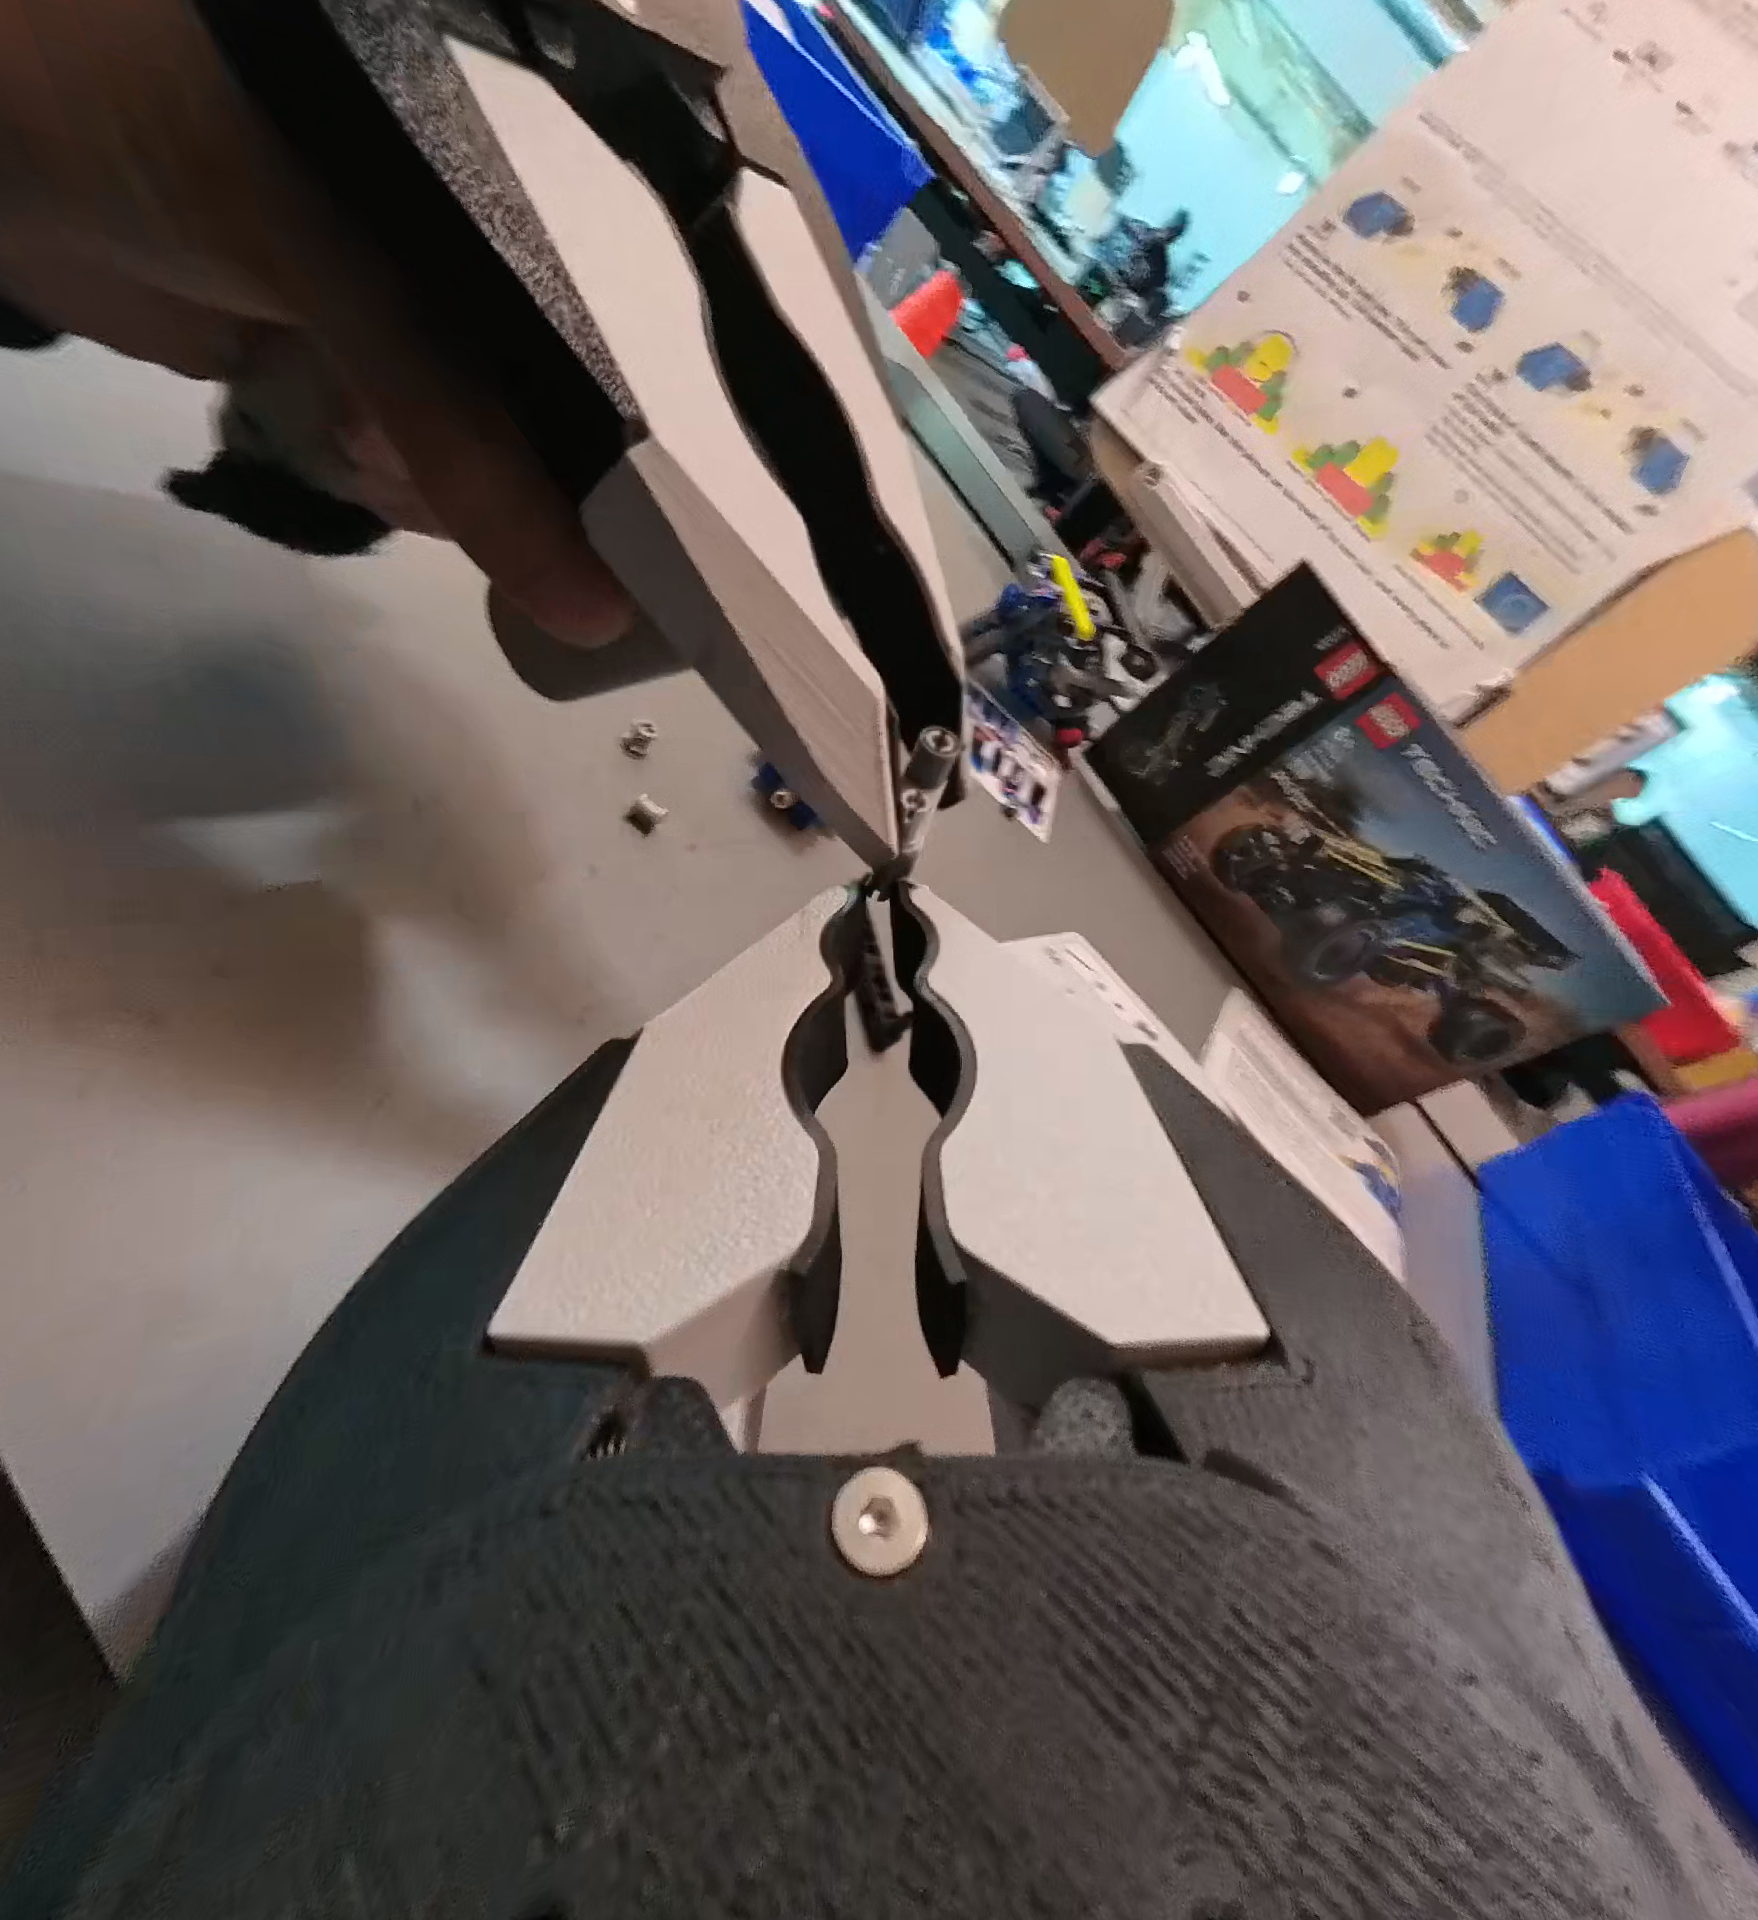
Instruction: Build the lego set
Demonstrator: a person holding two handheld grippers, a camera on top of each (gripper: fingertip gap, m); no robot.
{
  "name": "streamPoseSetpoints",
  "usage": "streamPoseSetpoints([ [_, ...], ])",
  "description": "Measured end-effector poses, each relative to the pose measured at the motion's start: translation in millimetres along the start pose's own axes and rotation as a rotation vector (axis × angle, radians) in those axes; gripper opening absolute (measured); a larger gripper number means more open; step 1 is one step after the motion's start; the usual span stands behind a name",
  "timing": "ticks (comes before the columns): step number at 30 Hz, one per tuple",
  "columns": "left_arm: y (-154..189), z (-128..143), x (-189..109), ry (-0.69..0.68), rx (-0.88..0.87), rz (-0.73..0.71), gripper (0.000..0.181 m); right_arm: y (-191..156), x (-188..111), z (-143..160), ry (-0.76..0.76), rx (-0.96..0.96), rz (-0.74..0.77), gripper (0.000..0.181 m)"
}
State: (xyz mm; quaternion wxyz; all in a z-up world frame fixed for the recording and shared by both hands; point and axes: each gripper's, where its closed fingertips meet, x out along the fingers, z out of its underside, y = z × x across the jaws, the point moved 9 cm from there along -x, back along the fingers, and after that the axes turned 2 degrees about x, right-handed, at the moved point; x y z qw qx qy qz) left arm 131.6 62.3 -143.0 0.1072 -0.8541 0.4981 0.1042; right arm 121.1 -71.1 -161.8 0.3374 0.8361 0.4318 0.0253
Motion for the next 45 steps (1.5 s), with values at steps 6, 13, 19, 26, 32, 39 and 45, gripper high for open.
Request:
streamPoseSetpoints([
  [6,-3,0,-20,0.143,0.173,0.237,0.020,24,-9,9,0.121,0.506,-0.542,0.033],
  [13,-1,-2,-22,0.126,0.259,0.416,0.021,41,0,13,0.238,0.822,-0.759,0.037],
  [19,-3,-4,-23,0.140,0.164,0.460,0.021,32,-7,1,0.284,0.374,-0.690,0.038],
  [26,-2,-2,-22,0.163,0.152,0.489,0.020,26,2,-6,0.336,0.328,-0.766,0.027],
  [32,-4,-3,-21,0.155,0.130,0.457,0.021,25,1,-4,0.353,0.303,-0.673,0.022],
  [39,-8,-8,-16,0.107,0.043,0.324,0.017,20,1,1,0.366,0.385,-0.571,0.002],
  [45,-21,18,-28,-0.091,0.041,0.147,0.020,27,4,25,-0.054,0.230,-0.591,0.003],
])
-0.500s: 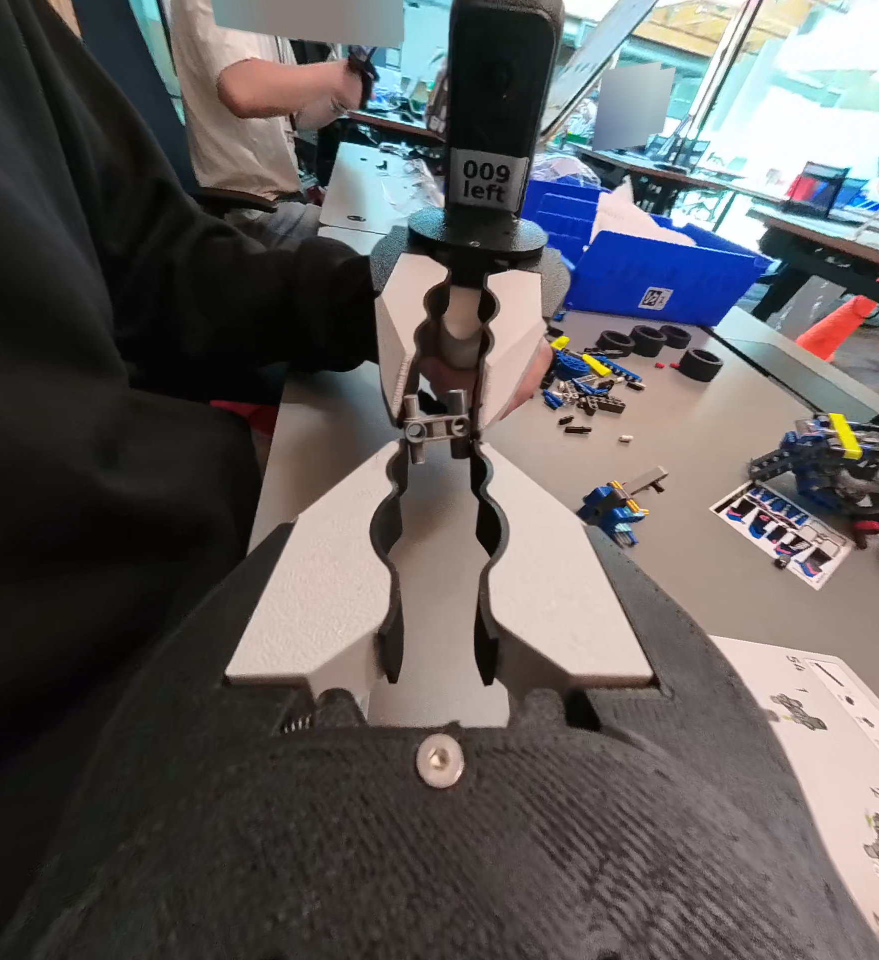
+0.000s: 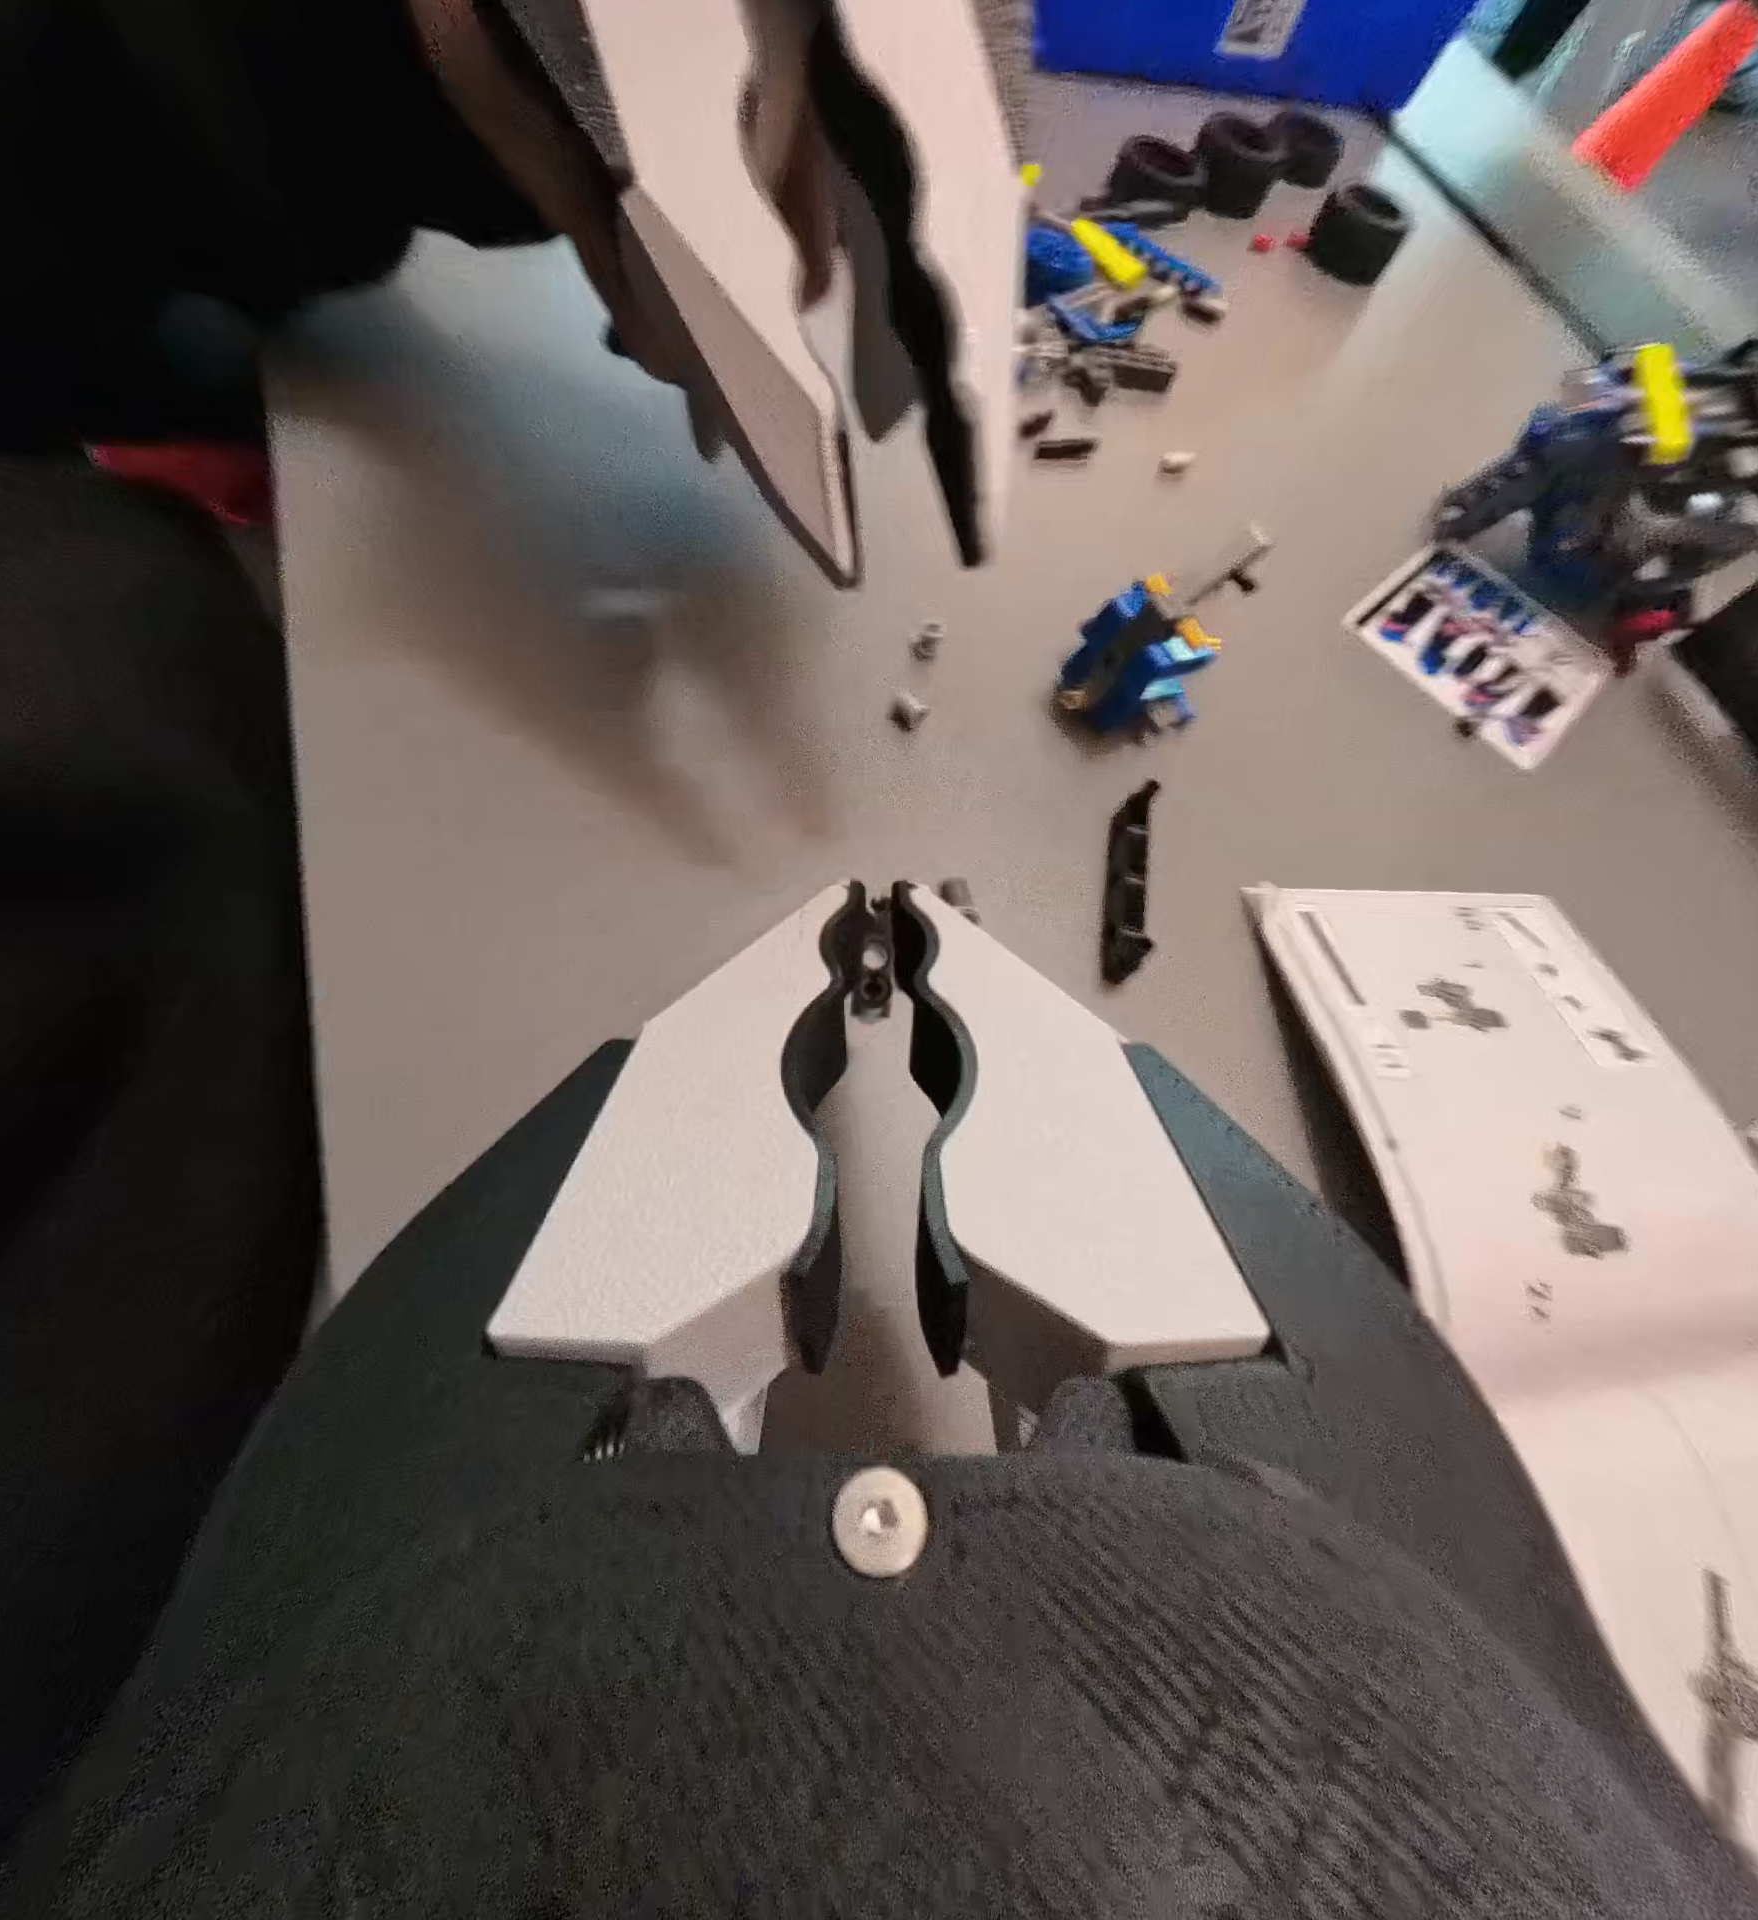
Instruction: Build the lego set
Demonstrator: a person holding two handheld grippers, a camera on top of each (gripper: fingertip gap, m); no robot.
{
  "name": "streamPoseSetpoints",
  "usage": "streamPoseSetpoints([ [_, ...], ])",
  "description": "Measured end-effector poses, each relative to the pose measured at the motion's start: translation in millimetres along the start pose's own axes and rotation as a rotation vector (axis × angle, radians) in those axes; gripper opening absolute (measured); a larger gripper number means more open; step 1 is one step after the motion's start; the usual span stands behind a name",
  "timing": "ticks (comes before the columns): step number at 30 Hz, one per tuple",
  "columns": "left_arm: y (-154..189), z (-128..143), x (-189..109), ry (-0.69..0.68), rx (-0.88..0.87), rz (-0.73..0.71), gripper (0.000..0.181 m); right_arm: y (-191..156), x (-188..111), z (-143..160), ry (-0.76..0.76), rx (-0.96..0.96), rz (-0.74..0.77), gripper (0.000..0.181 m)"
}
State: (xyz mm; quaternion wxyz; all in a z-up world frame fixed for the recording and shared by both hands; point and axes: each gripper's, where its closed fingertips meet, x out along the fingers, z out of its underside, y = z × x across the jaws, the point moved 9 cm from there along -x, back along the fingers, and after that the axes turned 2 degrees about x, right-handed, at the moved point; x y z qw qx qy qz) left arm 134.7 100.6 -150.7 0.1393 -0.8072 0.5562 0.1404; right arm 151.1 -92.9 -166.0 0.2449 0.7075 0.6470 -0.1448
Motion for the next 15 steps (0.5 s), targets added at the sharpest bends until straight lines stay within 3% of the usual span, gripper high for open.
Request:
streamPoseSetpoints([
  [4,5,10,-1,-0.089,-0.069,0.018,0.016,-5,5,2,0.006,-0.065,-0.038,0.003],
  [7,11,12,7,-0.125,-0.163,0.049,0.020,-18,4,-11,0.154,-0.423,0.203,0.001],
  [12,4,4,-2,0.162,-0.452,0.224,0.022,-32,-4,-26,0.291,-0.676,0.381,0.002],
  [15,-3,4,-7,0.255,-0.637,0.374,0.021,-45,-7,-35,0.332,-0.859,0.449,0.001],
])
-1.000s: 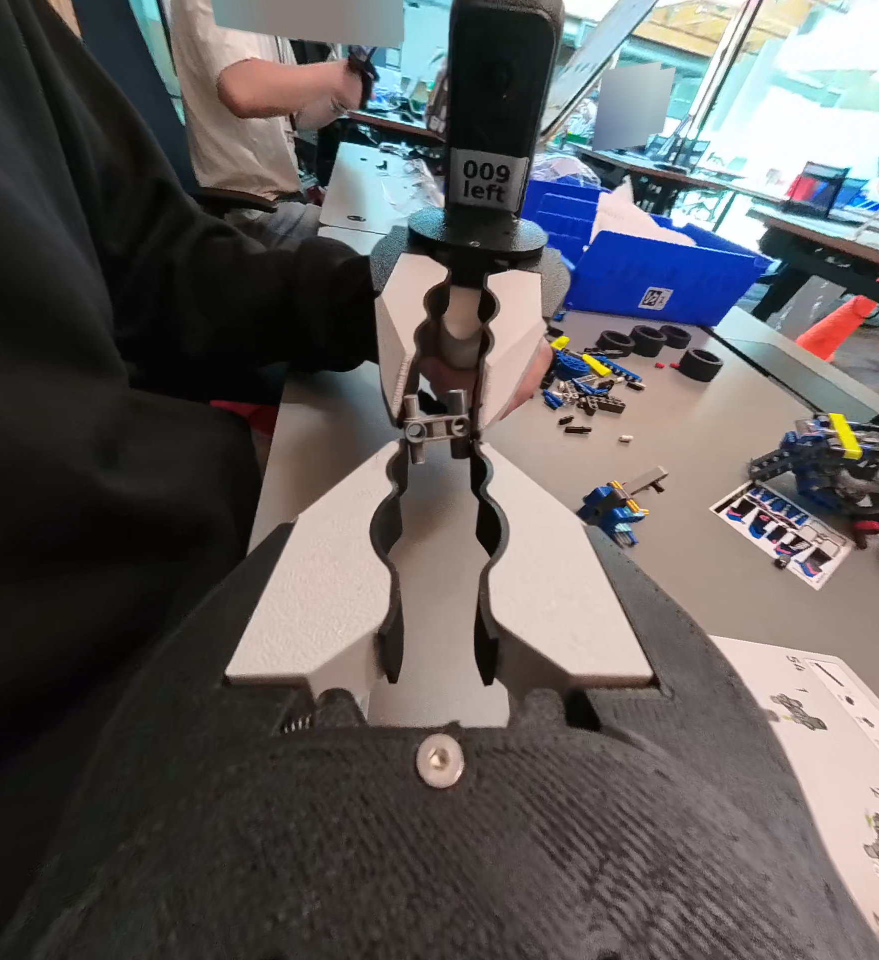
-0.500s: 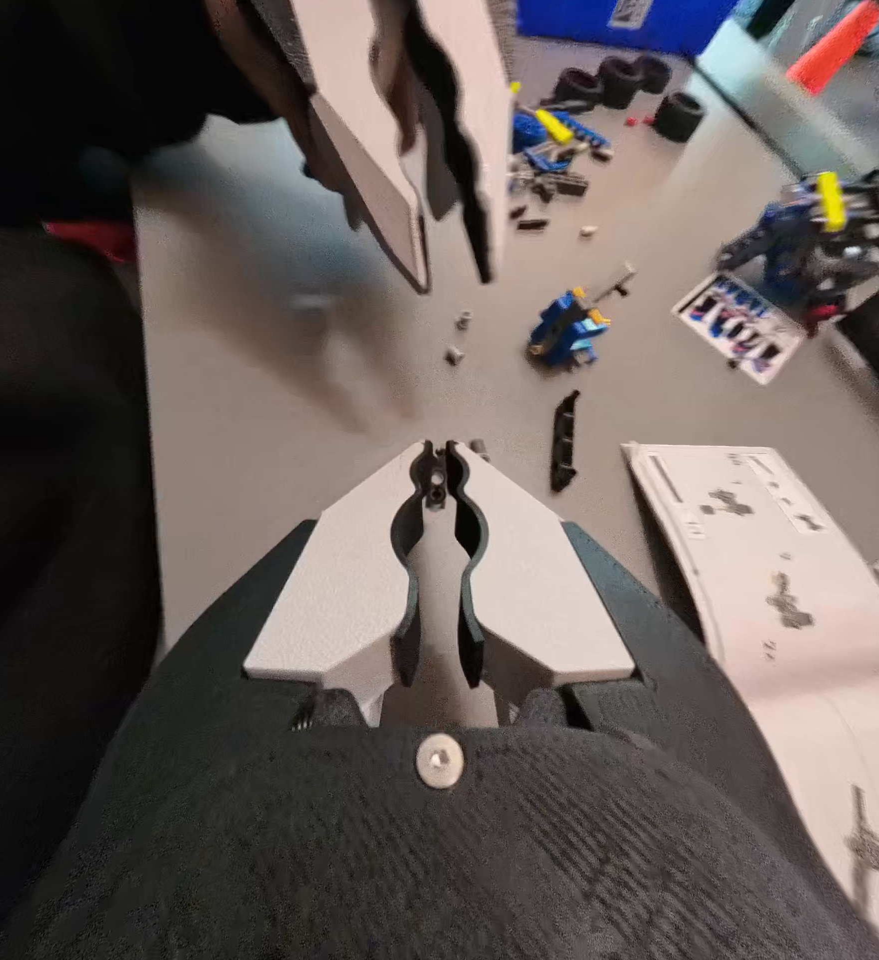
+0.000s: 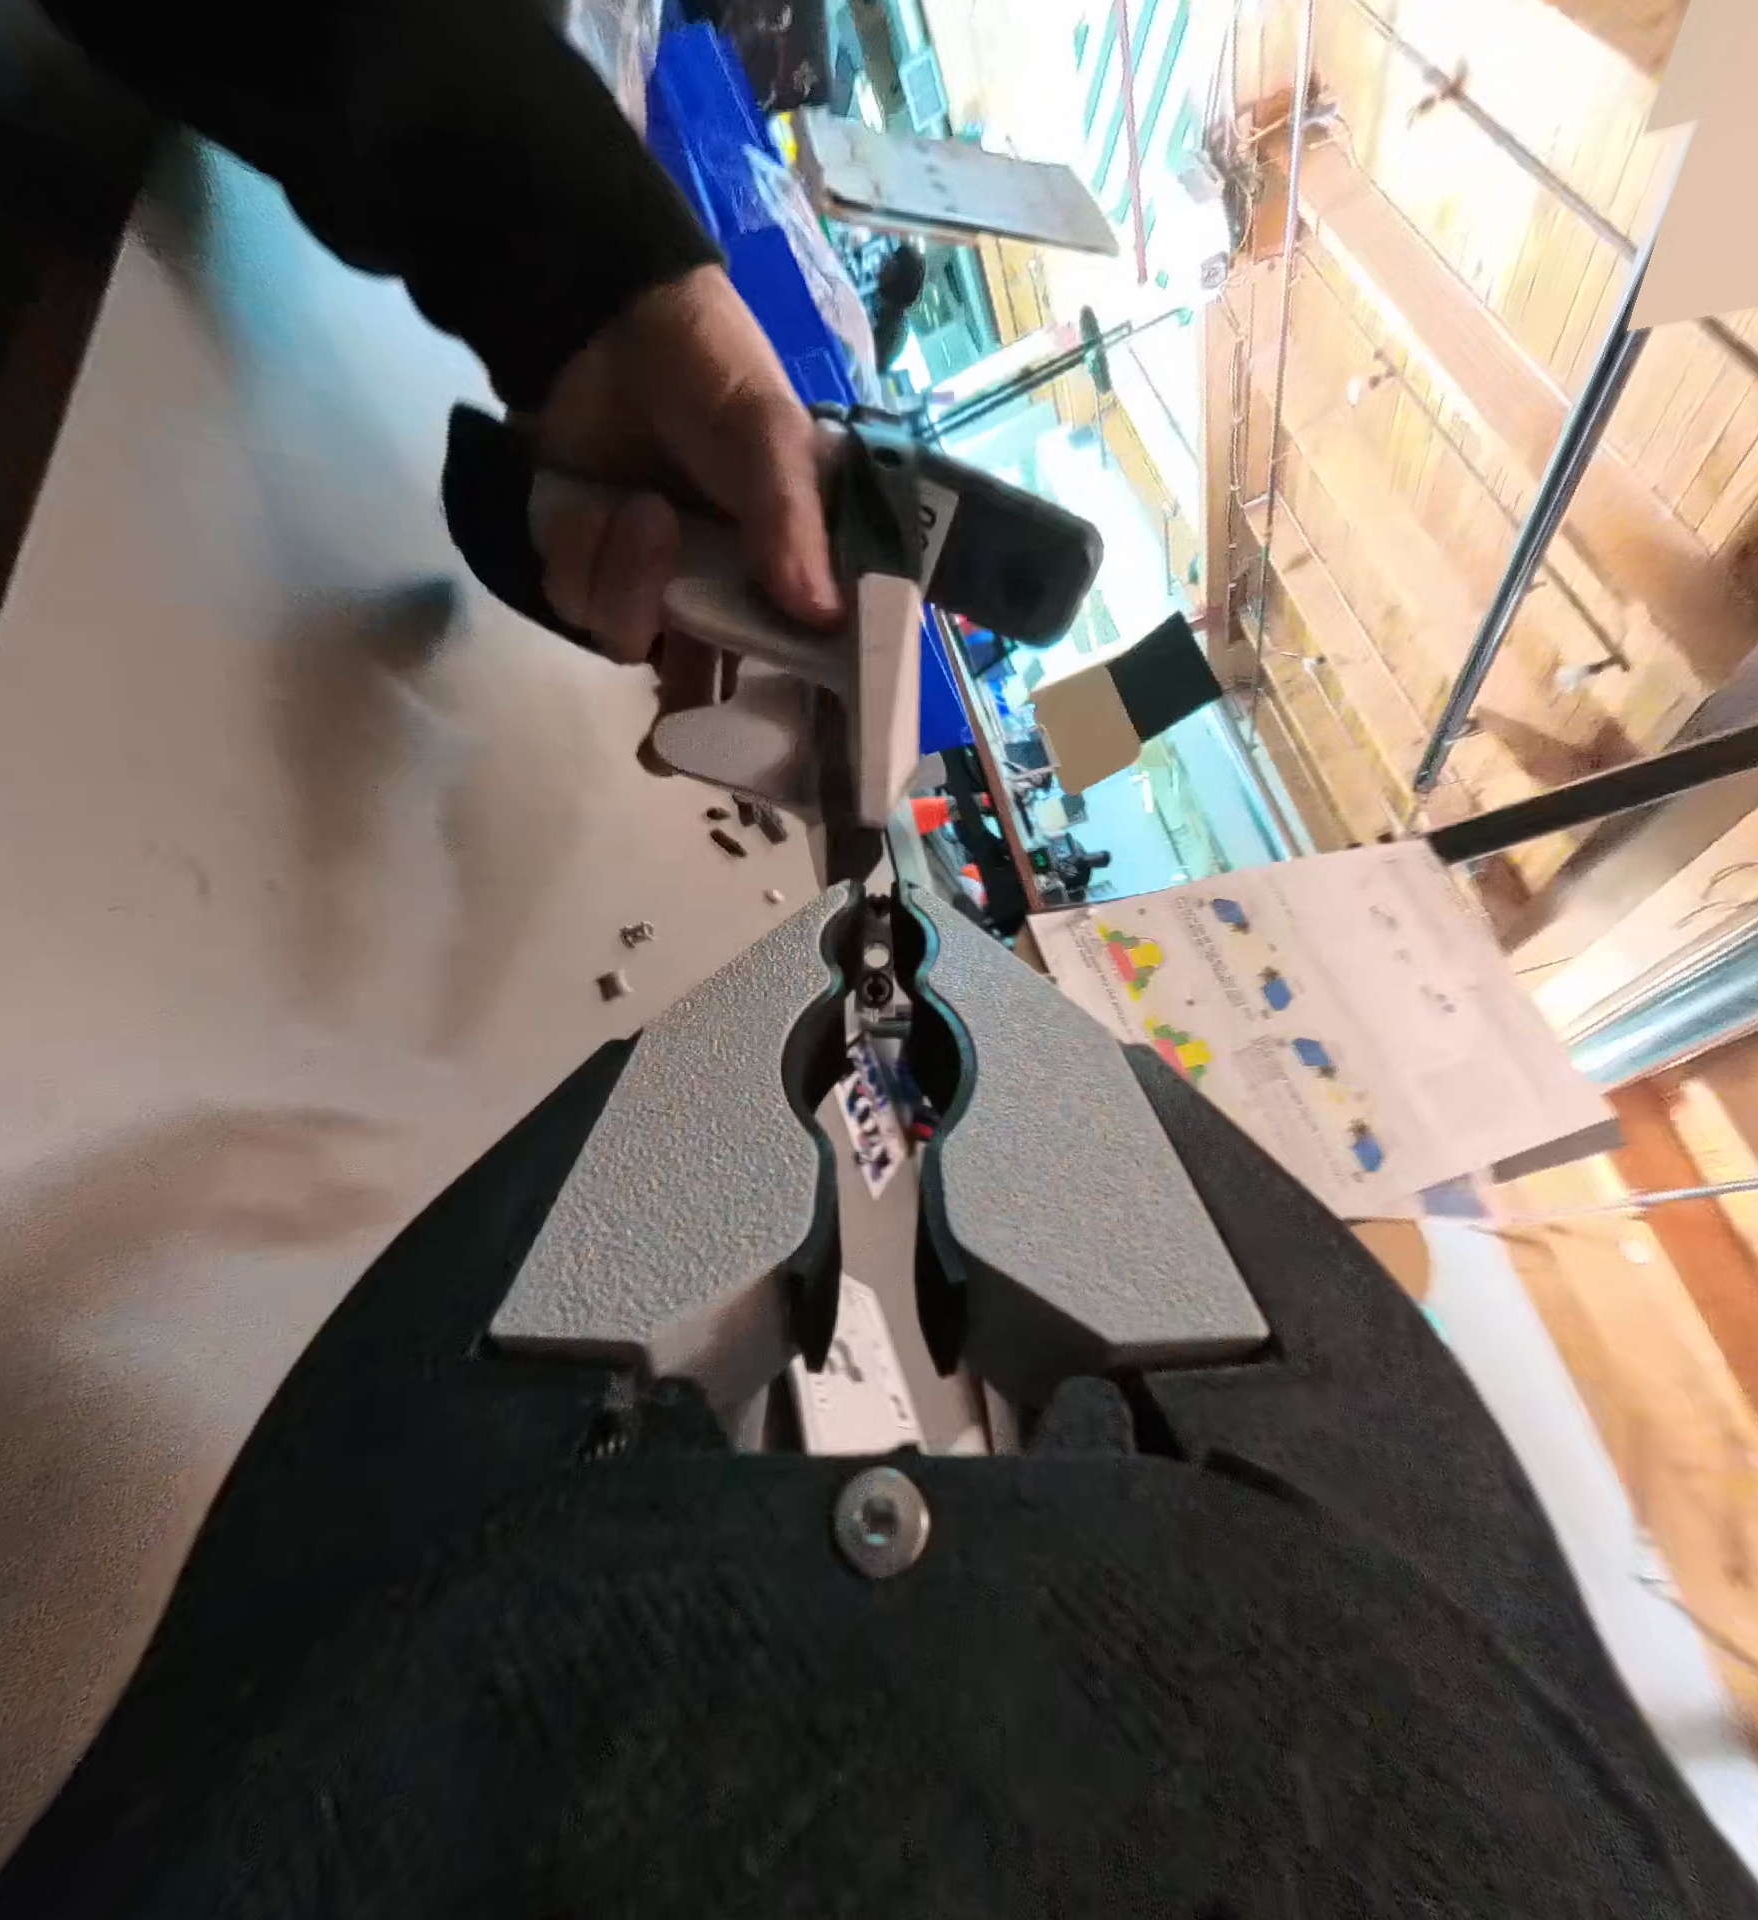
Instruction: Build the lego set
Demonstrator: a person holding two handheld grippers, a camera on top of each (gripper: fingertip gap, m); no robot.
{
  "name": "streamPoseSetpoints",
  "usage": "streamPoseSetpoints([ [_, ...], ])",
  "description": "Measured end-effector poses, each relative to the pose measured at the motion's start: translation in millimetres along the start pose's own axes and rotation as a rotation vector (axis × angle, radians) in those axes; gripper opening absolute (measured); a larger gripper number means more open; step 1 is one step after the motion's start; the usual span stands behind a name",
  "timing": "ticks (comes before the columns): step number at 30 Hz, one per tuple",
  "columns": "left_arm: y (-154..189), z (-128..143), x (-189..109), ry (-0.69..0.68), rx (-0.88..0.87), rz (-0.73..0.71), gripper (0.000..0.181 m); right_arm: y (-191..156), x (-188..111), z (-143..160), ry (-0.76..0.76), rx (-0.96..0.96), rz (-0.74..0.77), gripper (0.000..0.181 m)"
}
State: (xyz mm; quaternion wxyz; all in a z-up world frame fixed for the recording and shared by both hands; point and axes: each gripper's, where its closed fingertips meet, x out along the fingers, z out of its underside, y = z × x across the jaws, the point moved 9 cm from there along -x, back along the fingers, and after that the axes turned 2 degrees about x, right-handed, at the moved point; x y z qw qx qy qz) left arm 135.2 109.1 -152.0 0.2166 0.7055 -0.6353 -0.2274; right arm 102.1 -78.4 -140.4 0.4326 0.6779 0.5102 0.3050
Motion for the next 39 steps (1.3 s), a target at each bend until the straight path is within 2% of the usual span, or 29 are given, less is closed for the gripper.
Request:
streamPoseSetpoints([
  [4,-5,-2,1,0.008,-0.257,0.174,0.020,-6,5,-12,-0.023,-0.191,0.036,0.002],
  [6,-6,-1,4,0.012,-0.308,0.215,0.009,-8,7,-14,-0.031,-0.240,0.037,0.002],
  [10,-5,-1,9,0.004,-0.337,0.230,0.010,-9,7,-16,-0.034,-0.280,0.044,0.002],
  [12,-5,1,11,-0.029,-0.335,0.214,0.004,-8,6,-16,-0.043,-0.310,0.045,0.002],
  [23,-8,4,18,-0.020,-0.399,0.244,0.015,-16,8,-13,-0.075,-0.413,0.012,0.002],
  [27,-11,4,18,-0.007,-0.365,0.203,0.006,-16,9,-8,-0.087,-0.374,-0.003,0.003],
  [30,-12,3,16,0.035,-0.282,0.139,0.007,-12,9,-1,-0.083,-0.179,-0.008,0.003],
  [32,-13,0,12,0.065,-0.167,0.022,0.004,-3,8,8,-0.112,0.038,0.026,0.007],
  [36,-6,-2,9,0.075,0.152,-0.282,0.004,12,1,43,-0.269,0.749,0.014,0.028],
  [39,3,2,17,0.031,0.379,-0.468,0.004,16,-8,59,-0.230,1.159,0.009,0.031],
])
